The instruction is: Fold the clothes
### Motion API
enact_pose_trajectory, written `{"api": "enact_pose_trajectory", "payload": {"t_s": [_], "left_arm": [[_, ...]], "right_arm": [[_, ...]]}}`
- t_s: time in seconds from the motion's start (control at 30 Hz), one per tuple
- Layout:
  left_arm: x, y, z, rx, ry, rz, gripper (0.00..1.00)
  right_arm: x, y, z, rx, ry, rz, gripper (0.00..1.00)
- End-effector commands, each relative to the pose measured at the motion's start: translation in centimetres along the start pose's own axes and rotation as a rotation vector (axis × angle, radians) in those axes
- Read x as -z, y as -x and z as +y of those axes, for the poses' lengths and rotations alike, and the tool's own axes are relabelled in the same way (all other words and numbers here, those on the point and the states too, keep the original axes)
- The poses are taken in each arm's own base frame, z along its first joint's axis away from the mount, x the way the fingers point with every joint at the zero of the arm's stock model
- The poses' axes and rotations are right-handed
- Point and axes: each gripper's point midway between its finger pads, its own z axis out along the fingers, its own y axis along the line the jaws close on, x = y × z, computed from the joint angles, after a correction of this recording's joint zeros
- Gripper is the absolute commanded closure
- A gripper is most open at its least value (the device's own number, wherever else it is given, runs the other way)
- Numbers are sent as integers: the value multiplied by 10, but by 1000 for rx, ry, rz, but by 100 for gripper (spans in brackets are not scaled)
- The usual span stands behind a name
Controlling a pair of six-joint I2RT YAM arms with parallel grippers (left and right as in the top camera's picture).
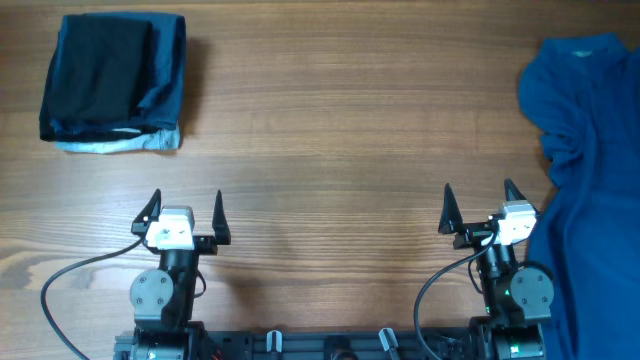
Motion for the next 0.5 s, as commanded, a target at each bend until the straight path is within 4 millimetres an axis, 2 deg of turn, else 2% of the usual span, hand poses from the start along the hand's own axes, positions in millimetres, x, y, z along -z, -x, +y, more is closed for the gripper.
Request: {"api": "enact_pose_trajectory", "payload": {"t_s": [0.0,0.07,0.2,0.47], "left_arm": [[0,-1,2,-12,11,0,0],[0,-1,2,-12,11,0,0],[0,-1,2,-12,11,0,0],[0,-1,2,-12,11,0,0]], "right_arm": [[0,8,5,-47,27,-31,0],[1,17,12,-116,71,-59,0],[7,39,14,-146,81,-69,0],[31,131,12,-141,61,-71,0]]}}
